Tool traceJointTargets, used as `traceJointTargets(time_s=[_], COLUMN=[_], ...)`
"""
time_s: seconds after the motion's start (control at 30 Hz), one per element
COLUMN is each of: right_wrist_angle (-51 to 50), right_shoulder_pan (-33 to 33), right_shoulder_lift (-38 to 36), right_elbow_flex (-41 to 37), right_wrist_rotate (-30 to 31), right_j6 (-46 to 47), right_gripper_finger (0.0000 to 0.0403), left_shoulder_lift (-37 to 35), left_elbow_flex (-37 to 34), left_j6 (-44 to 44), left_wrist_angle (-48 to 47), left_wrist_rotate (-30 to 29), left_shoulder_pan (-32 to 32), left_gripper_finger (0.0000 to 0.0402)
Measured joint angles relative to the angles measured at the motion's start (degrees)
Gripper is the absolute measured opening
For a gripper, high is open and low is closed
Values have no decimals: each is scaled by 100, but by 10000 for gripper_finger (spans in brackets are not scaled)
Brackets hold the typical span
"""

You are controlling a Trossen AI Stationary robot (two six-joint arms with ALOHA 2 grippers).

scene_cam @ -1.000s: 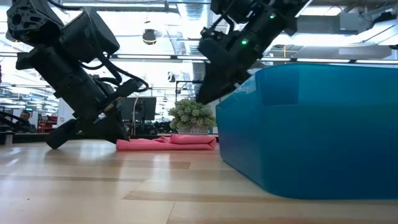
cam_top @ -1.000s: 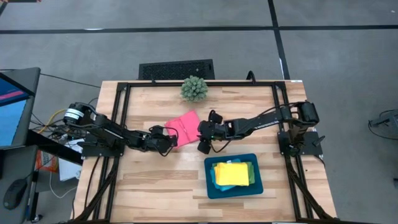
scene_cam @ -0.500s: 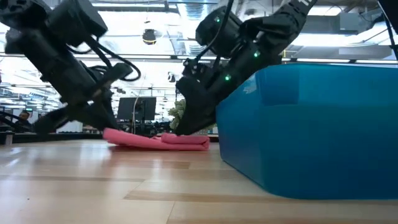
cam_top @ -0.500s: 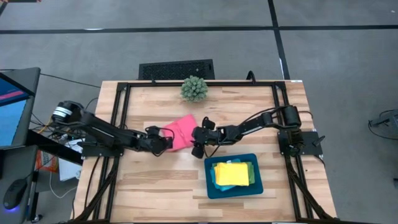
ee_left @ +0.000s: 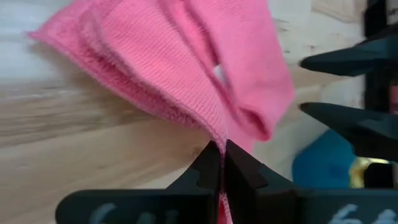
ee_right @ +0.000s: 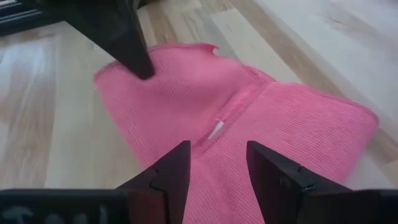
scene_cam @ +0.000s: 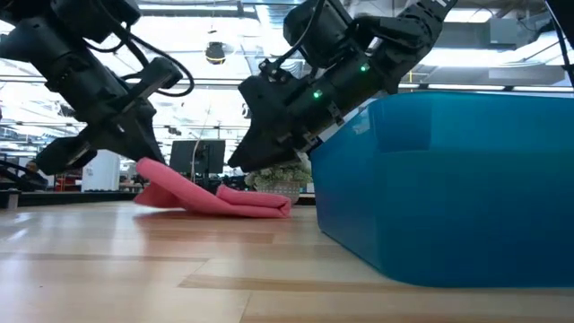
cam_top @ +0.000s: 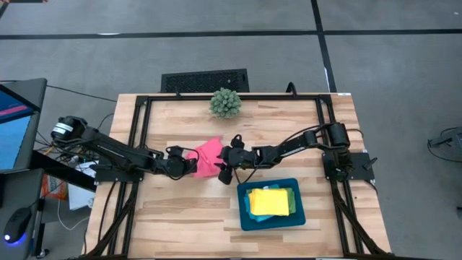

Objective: Fold microfiber towels
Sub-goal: Fold the pink microfiber towel

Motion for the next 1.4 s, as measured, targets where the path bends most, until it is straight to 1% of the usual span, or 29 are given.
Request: traceJointTargets(time_s=[0.13,0.2,0.27,0.53,0.63,0.77,1.0,1.1,1.17,1.2,1.3,1.4], right_wrist_angle=[71,336,355,248,58,3,-75,-370,-772,-974,-1335,-1354], right_shoulder_pan=[0,11,41,216,183,106,65,76,76,68,-14,-69], right_shoulder_lift=[0,170,316,852,843,841,810,455,253,216,236,335], right_elbow_flex=[0,30,1,457,688,770,824,836,851,833,817,841], right_wrist_rotate=[4,1,-77,-133,-144,-143,-166,-50,203,317,350,356], right_j6=[4,8,9,7,-51,-175,-199,-305,-347,-356,-391,-346], right_gripper_finger=[182,182,182,182,182,182,182,182,182,182,182,182], left_shoulder_lift=[-1,-1,-1,-187,-382,-604,-622,-582,-582,-585,-585,-585], left_elbow_flex=[2,2,2,4,4,4,4,7,7,5,7,7], left_j6=[-8,-10,-14,-84,-87,-79,-71,-152,-156,-151,-102,-106], left_wrist_angle=[20,-31,-112,-576,-680,-719,-730,-743,-642,-576,-350,-332], left_wrist_rotate=[75,88,93,108,104,92,271,298,297,285,279,262], left_shoulder_pan=[-5,-31,-56,-57,-59,-75,-76,-74,-70,-70,-70,-70], left_gripper_finger=[0,0,0,0,0,0,0,0,0,0,0,0])
